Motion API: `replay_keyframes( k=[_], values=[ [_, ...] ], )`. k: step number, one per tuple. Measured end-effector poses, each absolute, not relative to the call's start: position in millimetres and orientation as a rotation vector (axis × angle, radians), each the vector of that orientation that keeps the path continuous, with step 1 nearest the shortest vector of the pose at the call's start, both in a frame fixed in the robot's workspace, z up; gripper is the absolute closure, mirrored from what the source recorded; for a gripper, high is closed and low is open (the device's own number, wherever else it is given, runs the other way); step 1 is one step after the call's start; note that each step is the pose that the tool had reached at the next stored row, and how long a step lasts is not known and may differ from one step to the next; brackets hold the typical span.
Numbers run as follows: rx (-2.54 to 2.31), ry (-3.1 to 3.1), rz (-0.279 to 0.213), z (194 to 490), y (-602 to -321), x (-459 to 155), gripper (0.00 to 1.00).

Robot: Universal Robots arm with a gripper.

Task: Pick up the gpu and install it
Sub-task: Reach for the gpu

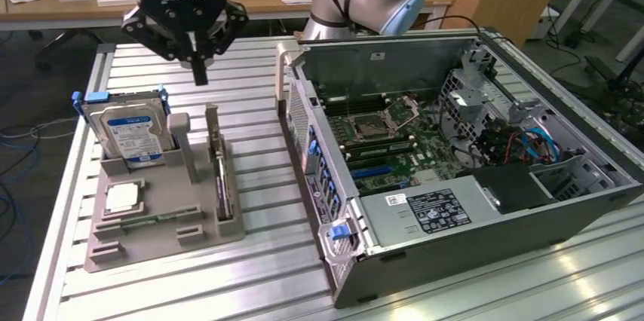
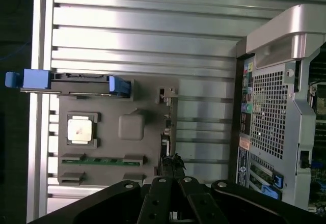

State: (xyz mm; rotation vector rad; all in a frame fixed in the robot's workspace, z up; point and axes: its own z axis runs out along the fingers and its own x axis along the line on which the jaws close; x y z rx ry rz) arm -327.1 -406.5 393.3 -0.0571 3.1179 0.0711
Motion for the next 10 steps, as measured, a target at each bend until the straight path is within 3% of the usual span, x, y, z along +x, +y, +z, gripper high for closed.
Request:
replay_keyframes(
  k=[10],
  values=[
    [-0.065, 3.118, 0.071, 393.3, -407.1, -339.4, 0.89]
  ],
)
